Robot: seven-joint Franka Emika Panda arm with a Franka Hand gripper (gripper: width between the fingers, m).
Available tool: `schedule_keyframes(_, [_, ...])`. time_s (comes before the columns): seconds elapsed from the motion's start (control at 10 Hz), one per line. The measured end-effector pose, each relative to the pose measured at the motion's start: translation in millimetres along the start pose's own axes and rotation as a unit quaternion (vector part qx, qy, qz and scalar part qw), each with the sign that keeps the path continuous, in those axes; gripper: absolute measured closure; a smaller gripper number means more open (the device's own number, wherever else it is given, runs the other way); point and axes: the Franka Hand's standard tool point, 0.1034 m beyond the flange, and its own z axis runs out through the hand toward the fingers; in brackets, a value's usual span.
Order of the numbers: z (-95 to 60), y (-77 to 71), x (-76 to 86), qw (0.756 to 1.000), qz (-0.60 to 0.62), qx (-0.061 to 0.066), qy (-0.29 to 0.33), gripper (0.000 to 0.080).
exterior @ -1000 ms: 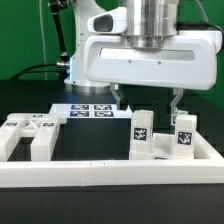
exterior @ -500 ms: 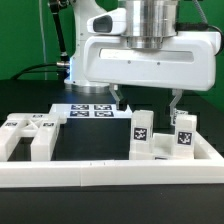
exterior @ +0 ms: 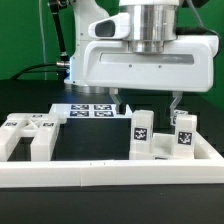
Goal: Assemble chair
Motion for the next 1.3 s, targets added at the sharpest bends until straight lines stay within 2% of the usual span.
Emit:
schedule_keyframes(0.6, [28.8,6.9,-1.2,1.000,0.001,-0.011,0.002,0.0151])
schedule_keyframes(1.0, [31.9,3.2,10.1,0.999,-0.002,-0.005,0.038,0.0151])
schedule_keyframes(1.3, [31.4,1.2,10.7,0.999,-0.004,-0.004,0.042,0.0151])
